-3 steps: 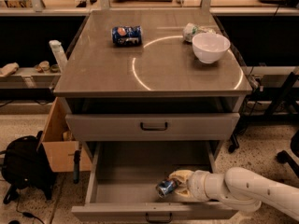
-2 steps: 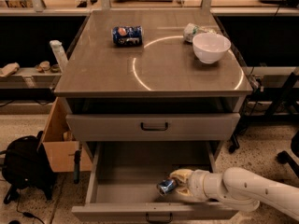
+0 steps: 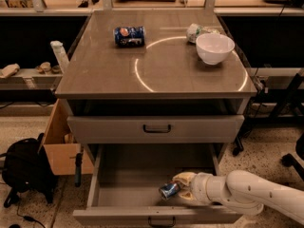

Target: Place redbull can into middle drawer

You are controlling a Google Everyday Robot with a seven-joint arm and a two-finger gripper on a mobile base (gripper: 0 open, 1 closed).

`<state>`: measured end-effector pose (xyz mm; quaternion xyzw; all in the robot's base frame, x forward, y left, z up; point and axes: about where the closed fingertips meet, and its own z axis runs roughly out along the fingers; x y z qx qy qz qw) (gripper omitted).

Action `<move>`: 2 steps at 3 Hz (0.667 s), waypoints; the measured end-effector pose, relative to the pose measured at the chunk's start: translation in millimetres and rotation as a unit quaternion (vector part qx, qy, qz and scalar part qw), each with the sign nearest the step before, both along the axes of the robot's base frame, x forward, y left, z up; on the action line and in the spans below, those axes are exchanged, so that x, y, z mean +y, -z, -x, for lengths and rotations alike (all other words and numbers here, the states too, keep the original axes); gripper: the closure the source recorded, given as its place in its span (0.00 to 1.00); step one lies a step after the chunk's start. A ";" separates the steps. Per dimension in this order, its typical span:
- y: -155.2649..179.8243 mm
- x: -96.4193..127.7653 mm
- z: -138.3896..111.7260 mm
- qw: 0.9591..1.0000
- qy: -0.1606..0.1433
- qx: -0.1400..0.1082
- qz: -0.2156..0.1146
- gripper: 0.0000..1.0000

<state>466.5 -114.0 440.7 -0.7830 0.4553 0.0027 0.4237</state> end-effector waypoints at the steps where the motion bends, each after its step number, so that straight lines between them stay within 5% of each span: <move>1: 0.0 0.0 0.0 1.000 0.000 0.000 0.000 0.10; 2: 0.0 0.1 0.0 1.000 0.000 0.000 0.000 0.00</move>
Offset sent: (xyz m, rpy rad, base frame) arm 0.0000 0.0000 0.0000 0.0000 0.0000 0.0000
